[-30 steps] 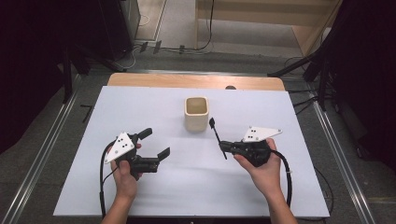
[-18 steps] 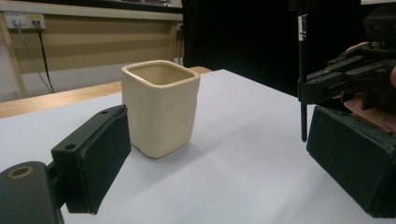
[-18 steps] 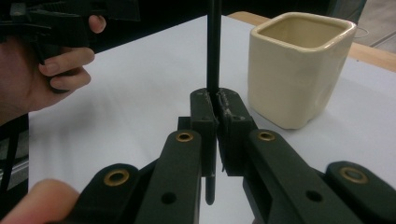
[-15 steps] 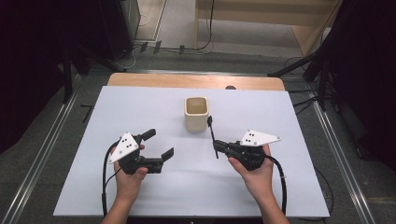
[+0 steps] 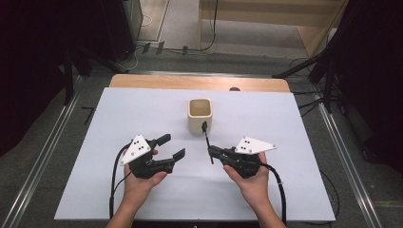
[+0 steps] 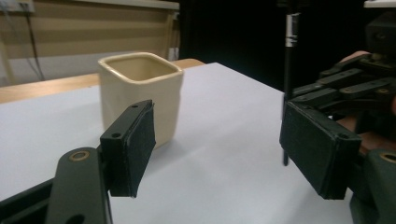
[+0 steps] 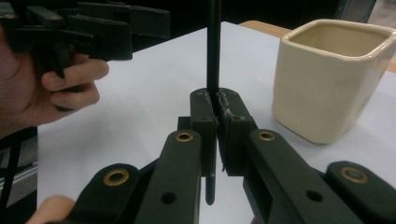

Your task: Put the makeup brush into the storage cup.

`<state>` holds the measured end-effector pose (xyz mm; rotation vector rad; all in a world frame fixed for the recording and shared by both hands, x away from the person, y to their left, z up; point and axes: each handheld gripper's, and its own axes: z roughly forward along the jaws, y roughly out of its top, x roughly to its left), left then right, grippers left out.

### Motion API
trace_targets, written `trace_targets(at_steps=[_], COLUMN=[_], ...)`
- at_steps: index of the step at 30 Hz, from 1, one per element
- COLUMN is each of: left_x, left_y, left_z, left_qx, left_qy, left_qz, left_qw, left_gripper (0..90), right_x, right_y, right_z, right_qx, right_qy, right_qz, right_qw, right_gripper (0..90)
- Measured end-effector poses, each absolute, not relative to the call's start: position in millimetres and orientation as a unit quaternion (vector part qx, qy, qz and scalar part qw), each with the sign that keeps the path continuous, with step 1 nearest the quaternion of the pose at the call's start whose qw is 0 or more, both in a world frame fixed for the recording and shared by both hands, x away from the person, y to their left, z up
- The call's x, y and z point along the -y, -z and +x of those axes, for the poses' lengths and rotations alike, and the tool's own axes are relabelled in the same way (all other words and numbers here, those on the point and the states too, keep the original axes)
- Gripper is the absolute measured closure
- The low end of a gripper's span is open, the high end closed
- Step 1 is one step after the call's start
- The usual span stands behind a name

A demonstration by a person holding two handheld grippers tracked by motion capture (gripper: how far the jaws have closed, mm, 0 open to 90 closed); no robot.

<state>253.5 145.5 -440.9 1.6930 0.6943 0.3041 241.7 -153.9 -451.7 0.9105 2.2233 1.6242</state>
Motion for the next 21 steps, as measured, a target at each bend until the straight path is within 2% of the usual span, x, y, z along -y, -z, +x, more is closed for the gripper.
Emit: trace_targets(at_steps=[4,16,18,21], left_x=[-142,-137,-137,-137], left_y=[441,438,437,437], left_z=[252,247,246,245], left_qx=[-0.294,-0.282,-0.277,-0.274], left_qy=[-0.111,-0.090,-0.093,-0.089], left_qz=[0.730,0.720,0.716,0.714], left_qw=[0.607,0.628,0.634,0.638], left_gripper=[28.4,42.2,47.0,48.4], right_x=[146,130,127,123], right_y=[454,457,458,459], right_z=[240,234,233,232], right_qx=[-0.762,-0.762,-0.763,-0.764], right_qy=[-0.557,-0.565,-0.565,-0.568], right_qz=[0.309,0.297,0.295,0.289], right_qw=[0.118,0.106,0.105,0.105], right_gripper=[87.6,87.5,87.5,87.5])
